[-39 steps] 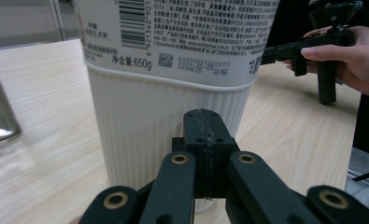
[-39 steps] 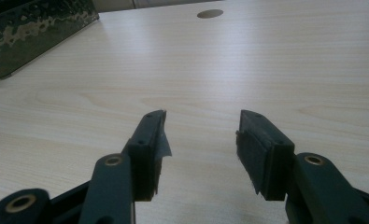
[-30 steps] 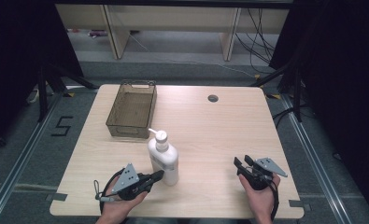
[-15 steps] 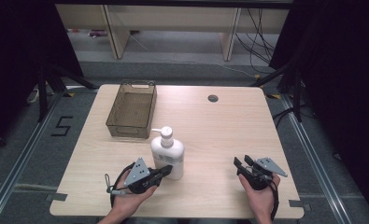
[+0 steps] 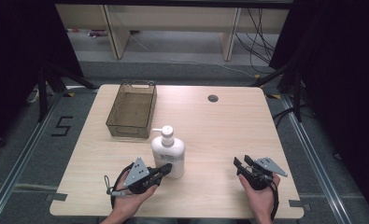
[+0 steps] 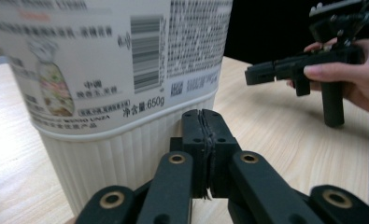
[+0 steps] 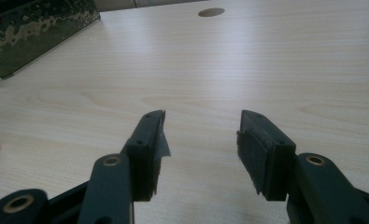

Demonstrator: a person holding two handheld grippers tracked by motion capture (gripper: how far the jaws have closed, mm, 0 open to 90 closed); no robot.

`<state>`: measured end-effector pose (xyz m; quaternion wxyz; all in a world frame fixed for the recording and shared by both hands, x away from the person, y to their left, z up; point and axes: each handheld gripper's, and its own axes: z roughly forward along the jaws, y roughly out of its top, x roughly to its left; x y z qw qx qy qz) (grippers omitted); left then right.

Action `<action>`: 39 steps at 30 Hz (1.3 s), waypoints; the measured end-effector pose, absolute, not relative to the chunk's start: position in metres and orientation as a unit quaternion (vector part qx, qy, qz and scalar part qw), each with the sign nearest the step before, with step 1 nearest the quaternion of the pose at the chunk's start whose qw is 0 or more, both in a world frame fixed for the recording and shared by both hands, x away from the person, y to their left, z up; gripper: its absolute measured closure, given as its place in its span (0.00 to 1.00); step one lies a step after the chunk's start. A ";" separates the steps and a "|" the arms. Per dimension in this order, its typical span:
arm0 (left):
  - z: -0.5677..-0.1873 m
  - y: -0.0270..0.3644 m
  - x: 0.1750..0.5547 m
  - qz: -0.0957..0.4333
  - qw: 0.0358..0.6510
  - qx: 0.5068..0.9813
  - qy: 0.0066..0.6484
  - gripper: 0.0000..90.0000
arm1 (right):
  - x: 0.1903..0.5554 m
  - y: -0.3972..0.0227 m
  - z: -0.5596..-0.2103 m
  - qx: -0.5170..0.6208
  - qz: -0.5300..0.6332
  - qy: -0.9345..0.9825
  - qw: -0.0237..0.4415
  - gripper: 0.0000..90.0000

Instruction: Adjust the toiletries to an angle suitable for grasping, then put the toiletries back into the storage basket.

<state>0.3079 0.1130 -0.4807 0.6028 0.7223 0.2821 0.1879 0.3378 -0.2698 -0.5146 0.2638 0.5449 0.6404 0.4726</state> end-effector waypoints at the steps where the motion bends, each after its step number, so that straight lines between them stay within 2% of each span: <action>1: -0.478 0.113 0.304 0.195 0.604 0.719 0.283 0.94 | 0.338 -0.270 -0.515 0.543 0.475 0.641 0.262 0.57; 6: -0.457 0.115 0.286 0.228 0.623 0.688 0.295 0.78 | 0.337 -0.270 -0.515 0.544 0.469 0.644 0.264 0.57; 7: -0.451 0.115 0.283 0.243 0.626 0.680 0.295 0.74 | 0.336 -0.272 -0.513 0.544 0.461 0.649 0.266 0.57; 8: -0.445 0.115 0.279 0.257 0.625 0.674 0.298 0.65 | 0.336 -0.271 -0.514 0.547 0.469 0.642 0.263 0.57; 9: -0.440 0.115 0.278 0.267 0.624 0.670 0.299 0.65 | 0.336 -0.271 -0.514 0.547 0.469 0.642 0.263 0.57; 15: -0.421 0.108 0.284 0.312 0.625 0.647 0.305 0.45 | 0.338 -0.271 -0.515 0.549 0.475 0.637 0.258 0.56; 29: -0.406 0.089 0.304 0.329 0.620 0.634 0.325 0.44 | 0.340 -0.272 -0.516 0.544 0.471 0.646 0.255 0.56; 32: -0.406 0.087 0.306 0.332 0.616 0.634 0.329 0.44 | 0.338 -0.269 -0.514 0.560 0.477 0.636 0.234 0.56; 36: -0.406 0.087 0.308 0.335 0.614 0.633 0.332 0.44 | 0.339 -0.273 -0.515 0.548 0.479 0.639 0.247 0.55; 39: -0.405 0.087 0.308 0.338 0.611 0.634 0.332 0.44 | 0.339 -0.274 -0.515 0.547 0.481 0.642 0.240 0.55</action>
